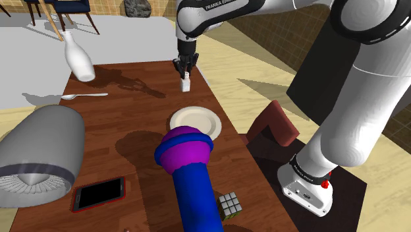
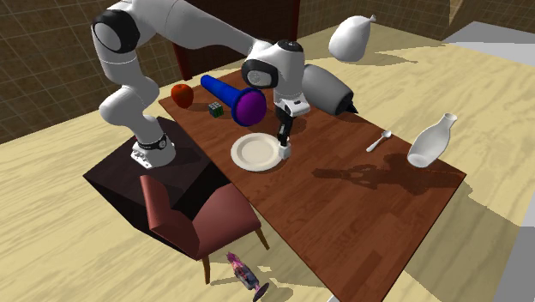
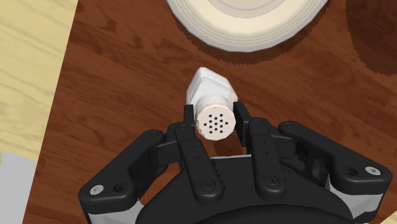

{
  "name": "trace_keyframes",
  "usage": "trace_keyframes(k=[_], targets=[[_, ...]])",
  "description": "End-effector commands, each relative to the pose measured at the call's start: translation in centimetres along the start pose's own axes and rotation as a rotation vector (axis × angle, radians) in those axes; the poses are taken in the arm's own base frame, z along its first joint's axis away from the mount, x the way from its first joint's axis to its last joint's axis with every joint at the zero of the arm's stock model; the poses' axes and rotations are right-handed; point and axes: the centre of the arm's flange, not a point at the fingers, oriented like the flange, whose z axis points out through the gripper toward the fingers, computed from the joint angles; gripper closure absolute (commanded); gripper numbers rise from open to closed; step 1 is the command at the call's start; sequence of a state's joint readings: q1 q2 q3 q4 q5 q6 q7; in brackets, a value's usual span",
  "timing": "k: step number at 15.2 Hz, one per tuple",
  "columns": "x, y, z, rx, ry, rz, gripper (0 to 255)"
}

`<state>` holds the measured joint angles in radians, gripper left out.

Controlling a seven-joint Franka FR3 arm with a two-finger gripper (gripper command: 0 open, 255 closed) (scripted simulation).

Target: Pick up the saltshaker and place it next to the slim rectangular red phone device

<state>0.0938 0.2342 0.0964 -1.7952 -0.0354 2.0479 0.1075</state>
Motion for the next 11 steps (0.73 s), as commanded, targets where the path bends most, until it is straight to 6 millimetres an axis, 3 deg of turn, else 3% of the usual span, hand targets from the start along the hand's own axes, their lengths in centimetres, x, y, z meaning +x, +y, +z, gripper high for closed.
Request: trace_keyframes(k=[1, 11], targets=[[0.0, 0.1, -1.1, 0.0, 0.0, 0.0, 255], [0.1, 0.1, -6.4, 0.0, 0.0, 0.0, 255]])
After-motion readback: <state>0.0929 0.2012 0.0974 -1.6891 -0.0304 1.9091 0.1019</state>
